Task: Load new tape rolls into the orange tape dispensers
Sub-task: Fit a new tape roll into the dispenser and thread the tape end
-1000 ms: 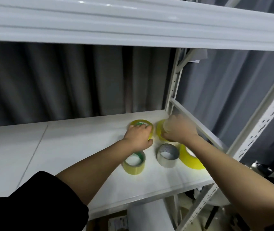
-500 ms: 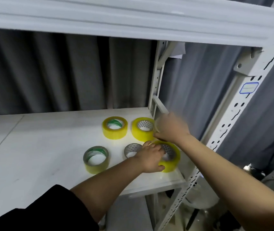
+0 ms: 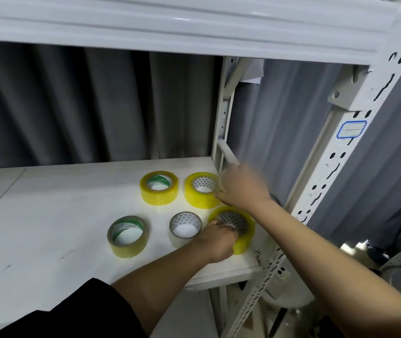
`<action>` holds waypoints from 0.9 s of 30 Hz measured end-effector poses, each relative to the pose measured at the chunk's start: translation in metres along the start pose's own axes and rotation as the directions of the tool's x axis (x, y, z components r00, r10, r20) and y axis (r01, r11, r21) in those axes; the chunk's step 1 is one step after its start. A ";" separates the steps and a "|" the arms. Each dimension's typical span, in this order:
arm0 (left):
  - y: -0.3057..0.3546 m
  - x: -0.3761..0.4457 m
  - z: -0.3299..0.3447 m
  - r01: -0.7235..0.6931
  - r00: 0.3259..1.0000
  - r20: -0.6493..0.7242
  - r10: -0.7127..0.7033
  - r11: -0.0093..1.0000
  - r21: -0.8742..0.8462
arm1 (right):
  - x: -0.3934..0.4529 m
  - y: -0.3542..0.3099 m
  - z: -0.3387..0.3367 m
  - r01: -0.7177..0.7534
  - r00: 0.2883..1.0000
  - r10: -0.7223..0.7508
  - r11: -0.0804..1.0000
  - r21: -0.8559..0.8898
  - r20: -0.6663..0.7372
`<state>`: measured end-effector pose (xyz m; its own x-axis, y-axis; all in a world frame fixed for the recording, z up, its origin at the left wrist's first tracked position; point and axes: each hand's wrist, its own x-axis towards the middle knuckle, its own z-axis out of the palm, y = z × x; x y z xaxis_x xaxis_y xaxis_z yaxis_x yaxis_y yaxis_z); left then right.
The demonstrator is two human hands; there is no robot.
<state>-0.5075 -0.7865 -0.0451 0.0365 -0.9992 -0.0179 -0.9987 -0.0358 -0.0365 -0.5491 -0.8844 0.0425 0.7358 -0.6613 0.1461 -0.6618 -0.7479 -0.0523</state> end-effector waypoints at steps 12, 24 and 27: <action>-0.028 0.009 -0.031 0.214 0.953 -0.076 -0.294 0.829 -0.517 | 0.017 0.000 -0.041 -0.094 0.969 0.148 0.961 0.261 -0.196; -0.079 -0.019 -0.081 -0.010 0.856 -0.092 -0.509 0.161 -0.987 | 0.038 -0.004 -0.061 -0.171 0.942 0.301 0.810 0.560 -0.148; -0.090 -0.033 -0.078 -0.042 0.845 -0.092 -0.527 0.106 -0.993 | 0.037 -0.004 -0.053 -0.201 0.955 0.285 0.824 0.530 -0.080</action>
<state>-0.4219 -0.7520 0.0369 0.5535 -0.8272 0.0963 -0.1430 0.0194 0.9895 -0.5268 -0.9024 0.1003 0.5030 -0.8400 0.2034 -0.6174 -0.5139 -0.5956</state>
